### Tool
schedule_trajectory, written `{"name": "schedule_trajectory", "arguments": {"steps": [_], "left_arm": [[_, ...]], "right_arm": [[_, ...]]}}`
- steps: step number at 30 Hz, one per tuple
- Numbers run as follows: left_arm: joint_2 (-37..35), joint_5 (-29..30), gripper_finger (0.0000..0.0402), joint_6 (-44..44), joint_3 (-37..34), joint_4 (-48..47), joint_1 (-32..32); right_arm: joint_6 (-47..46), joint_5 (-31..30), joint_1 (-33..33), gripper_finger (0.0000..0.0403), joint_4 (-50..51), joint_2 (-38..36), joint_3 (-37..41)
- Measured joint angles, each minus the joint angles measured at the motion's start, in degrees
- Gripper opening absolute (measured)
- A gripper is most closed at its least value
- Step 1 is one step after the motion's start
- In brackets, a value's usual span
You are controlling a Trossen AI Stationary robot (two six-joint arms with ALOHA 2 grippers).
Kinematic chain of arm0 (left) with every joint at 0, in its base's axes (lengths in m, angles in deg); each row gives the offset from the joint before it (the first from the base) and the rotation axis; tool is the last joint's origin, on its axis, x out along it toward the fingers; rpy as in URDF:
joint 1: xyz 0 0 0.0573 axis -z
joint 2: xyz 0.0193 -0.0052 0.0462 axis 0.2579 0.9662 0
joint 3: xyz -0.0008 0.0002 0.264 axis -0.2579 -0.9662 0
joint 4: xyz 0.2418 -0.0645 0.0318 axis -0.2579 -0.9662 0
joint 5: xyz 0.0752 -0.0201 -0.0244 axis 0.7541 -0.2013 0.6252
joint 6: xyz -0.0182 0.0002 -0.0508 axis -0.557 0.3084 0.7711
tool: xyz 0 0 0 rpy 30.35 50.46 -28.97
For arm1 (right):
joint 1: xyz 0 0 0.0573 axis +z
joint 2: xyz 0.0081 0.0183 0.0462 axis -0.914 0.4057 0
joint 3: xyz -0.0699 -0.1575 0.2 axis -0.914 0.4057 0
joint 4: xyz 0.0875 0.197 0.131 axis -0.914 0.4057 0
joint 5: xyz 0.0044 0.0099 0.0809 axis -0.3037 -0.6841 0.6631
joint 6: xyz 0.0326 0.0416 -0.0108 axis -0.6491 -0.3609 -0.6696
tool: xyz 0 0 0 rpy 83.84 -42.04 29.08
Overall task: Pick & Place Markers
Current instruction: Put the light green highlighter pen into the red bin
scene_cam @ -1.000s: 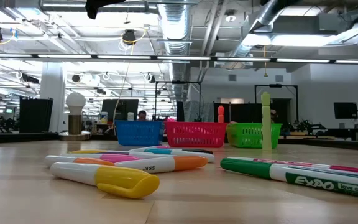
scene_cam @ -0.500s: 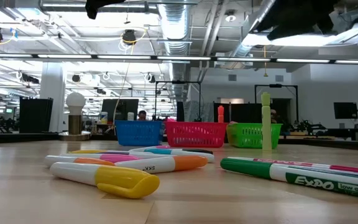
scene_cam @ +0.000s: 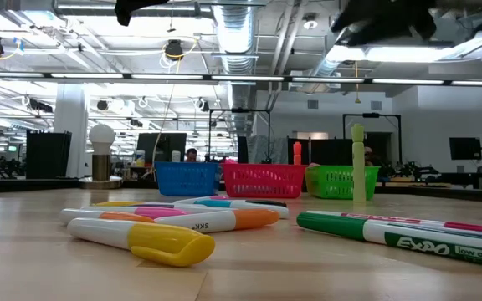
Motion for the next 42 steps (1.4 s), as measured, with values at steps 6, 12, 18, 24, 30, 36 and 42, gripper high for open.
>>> {"name": "schedule_trajectory", "arguments": {"steps": [6, 12, 18, 24, 30, 36, 42], "left_arm": [[0.0, 0.0, 0.014, -0.01, 0.0, -0.02, 0.0], [0.0, 0.0, 0.014, -0.02, 0.0, -0.04, 0.0], [0.02, 0.0, 0.014, -0.02, -0.02, -0.26, 0.0], [0.02, 0.0, 0.014, 0.0, 0.0, -0.26, 0.0], [0.02, 0.0, 0.014, 0.69, 0.0, -0.26, 0.0], [0.02, 0.0, 0.014, 1.29, 0.0, -0.27, 0.0], [0.02, 0.0, 0.014, 1.29, 0.0, -0.44, 0.0]], "right_arm": [[7.82, 3.08, -1.31, 0.0211, 2.98, -7.65, -0.89], [13.64, 12.53, -6.21, 0.0202, 4.68, -12.6, -0.89], [17.38, 14.28, -9.23, 0.0204, 10.63, -13.81, -0.89], [12.93, 13.99, -11.15, 0.0208, 16.66, -12.72, 0.22], [11.8, 9.62, -9.31, 0.0194, 12.32, -14.08, 6.65], [1.01, -3.04, -5.08, 0.0183, 11.89, -20.79, 14.47], [-1.26, -2.26, -5.31, 0.0184, 10.19, -25.75, 20.36]]}}
